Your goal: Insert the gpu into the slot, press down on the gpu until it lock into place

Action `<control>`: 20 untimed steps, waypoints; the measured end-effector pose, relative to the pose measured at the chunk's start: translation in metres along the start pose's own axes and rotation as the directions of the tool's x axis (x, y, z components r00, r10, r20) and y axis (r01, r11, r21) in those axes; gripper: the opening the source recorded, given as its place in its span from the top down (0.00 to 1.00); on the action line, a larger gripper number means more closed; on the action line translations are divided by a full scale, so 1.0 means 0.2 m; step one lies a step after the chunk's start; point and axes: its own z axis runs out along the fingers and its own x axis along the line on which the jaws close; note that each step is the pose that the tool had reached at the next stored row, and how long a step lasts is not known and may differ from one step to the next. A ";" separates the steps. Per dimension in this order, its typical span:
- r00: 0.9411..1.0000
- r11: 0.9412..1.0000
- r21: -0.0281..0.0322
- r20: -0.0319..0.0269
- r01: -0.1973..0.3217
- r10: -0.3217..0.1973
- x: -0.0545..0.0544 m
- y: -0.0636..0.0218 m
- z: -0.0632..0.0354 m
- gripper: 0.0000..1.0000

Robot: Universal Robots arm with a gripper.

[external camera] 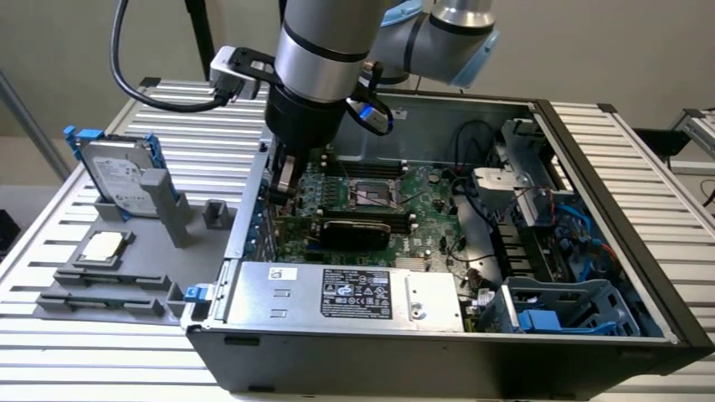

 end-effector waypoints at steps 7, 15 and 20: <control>1.000 1.000 0.018 0.001 0.001 -0.001 0.00 -0.034 -0.023 0.89; 1.000 0.995 0.100 0.006 0.005 -0.006 -0.01 -0.086 -0.039 0.89; 1.000 0.988 0.152 0.009 0.008 -0.010 -0.01 -0.123 -0.049 0.89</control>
